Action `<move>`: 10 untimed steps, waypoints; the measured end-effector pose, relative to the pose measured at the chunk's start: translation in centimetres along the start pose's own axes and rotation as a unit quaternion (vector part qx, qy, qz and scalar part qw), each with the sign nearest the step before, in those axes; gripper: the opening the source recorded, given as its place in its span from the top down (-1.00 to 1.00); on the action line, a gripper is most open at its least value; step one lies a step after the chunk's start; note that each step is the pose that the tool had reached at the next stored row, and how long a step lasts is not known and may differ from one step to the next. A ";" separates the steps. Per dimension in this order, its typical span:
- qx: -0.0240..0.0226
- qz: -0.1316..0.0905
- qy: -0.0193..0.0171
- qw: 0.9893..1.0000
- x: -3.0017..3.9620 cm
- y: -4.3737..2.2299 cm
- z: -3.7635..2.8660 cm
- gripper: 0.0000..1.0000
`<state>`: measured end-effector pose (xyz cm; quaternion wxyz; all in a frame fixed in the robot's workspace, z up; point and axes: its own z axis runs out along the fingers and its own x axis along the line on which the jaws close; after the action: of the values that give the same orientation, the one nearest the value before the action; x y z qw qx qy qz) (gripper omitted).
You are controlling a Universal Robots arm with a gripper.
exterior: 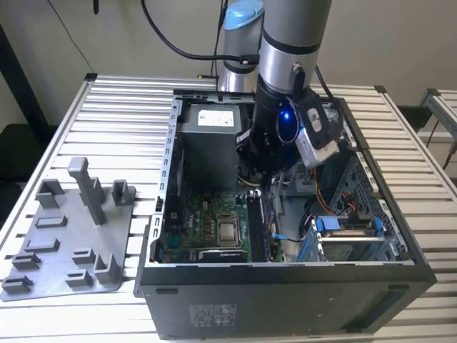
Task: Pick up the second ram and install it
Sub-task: 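Insert the second ram into the second slot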
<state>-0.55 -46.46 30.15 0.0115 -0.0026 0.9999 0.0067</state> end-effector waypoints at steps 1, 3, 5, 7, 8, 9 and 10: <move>0.000 0.000 0.000 1.000 0.01 -0.03 0.17 0.72; 0.000 0.000 0.000 1.000 0.03 -0.11 0.52 0.72; 0.000 0.000 0.000 1.000 0.04 -0.20 0.90 0.72; 0.000 0.000 0.000 1.000 0.05 -0.26 1.25 0.72; 0.000 0.000 0.000 1.000 0.06 -0.28 1.43 0.72; 0.000 0.000 0.000 1.000 0.06 -0.29 1.61 0.72; 0.000 0.000 0.000 1.000 0.06 -0.30 1.79 0.72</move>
<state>-0.57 -46.73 28.35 0.0115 -0.0026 0.9999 0.0067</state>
